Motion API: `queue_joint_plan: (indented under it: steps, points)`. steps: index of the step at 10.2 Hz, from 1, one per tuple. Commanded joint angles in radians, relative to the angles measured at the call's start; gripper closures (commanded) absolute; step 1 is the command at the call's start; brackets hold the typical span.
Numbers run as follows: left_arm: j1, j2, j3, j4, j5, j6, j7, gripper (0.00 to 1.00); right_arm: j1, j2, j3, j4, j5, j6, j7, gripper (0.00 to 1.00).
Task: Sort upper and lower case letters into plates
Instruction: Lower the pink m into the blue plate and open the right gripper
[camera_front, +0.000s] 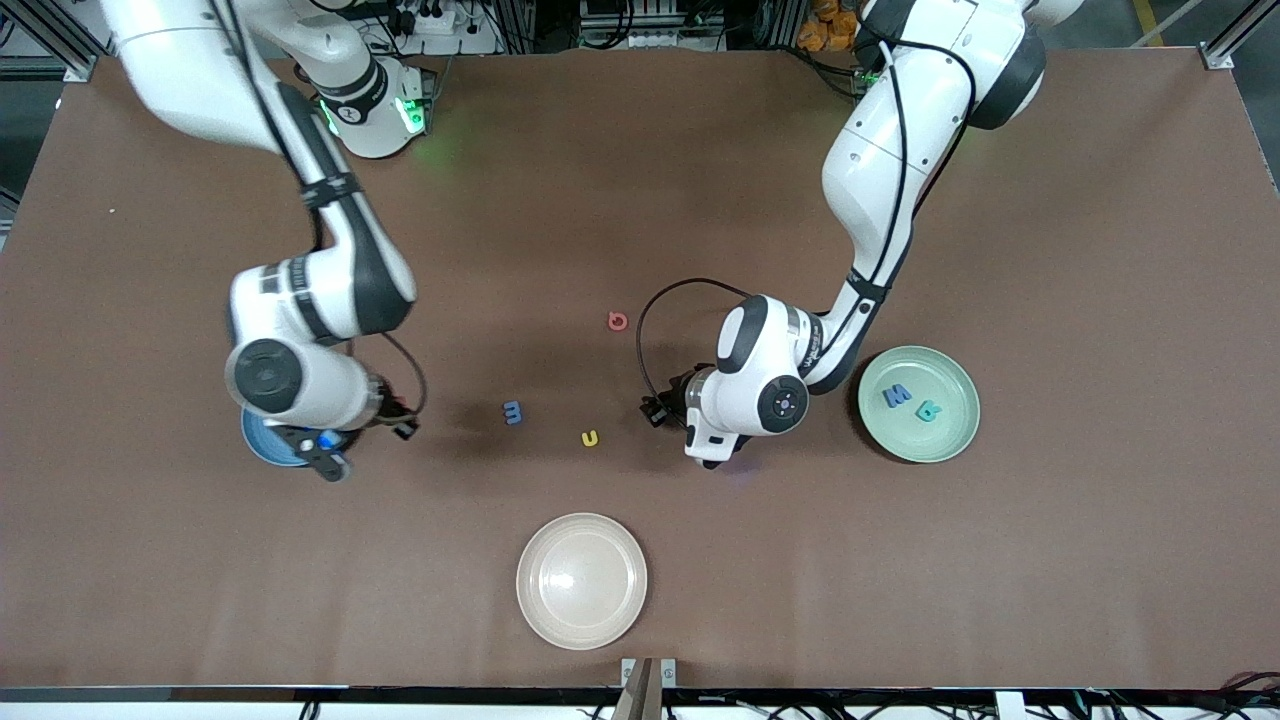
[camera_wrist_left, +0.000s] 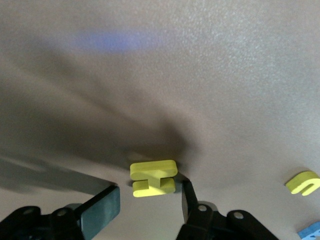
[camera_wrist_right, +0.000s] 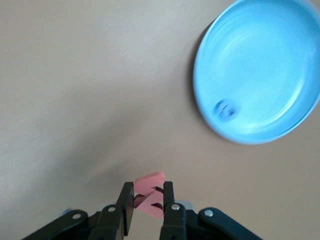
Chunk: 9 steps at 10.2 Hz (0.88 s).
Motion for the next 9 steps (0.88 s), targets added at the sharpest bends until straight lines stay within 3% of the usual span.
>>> queue_joint_plan:
  steps: [1,5,9]
  points:
    - [-0.008,0.025,0.009,0.005,-0.018,0.004,0.014,0.50,-0.112,-0.012,0.018,-0.031,-0.052,-0.006,-0.147,1.00]
    - [0.004,0.028,0.018,0.008,-0.018,0.003,0.017,0.52,-0.230,-0.008,0.018,-0.195,-0.113,0.202,-0.315,1.00]
    - [0.019,0.016,0.027,0.011,-0.018,0.003,0.015,0.52,-0.294,0.002,0.020,-0.196,-0.118,0.218,-0.425,1.00]
